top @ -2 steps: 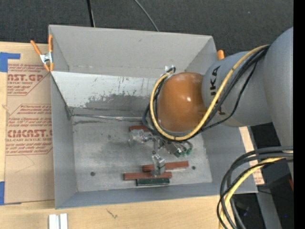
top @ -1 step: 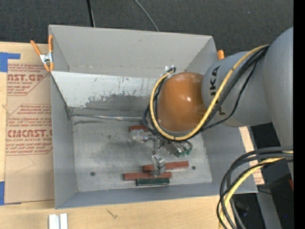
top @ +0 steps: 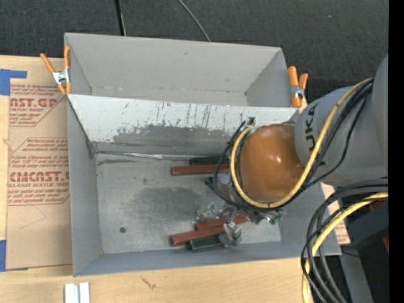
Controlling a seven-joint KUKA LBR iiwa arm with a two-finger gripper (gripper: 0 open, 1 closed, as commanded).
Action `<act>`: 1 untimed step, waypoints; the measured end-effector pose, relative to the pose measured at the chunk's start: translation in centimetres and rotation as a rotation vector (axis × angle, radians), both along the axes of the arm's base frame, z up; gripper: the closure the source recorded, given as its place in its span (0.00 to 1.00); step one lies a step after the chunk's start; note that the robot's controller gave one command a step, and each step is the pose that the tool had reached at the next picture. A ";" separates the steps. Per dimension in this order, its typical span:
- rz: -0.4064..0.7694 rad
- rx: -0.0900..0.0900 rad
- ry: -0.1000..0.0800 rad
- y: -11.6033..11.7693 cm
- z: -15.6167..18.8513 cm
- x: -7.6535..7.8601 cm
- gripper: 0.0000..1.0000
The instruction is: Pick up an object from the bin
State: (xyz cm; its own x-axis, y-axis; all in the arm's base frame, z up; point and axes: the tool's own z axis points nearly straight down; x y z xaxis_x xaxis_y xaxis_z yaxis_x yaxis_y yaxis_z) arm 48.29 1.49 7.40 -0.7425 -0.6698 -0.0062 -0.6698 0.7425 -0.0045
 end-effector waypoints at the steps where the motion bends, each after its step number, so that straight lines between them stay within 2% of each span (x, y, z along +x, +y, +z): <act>1: 0.000 0.000 0.000 0.0 0.0 0.0 1.00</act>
Offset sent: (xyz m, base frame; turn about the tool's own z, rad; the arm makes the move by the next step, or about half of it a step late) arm 0.0174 0.0144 0.1665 -0.0319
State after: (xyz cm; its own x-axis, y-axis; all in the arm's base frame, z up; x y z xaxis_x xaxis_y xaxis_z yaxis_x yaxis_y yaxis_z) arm 48.29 1.49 7.40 -0.7425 -0.6698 -0.0063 -0.6698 0.7425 -0.0045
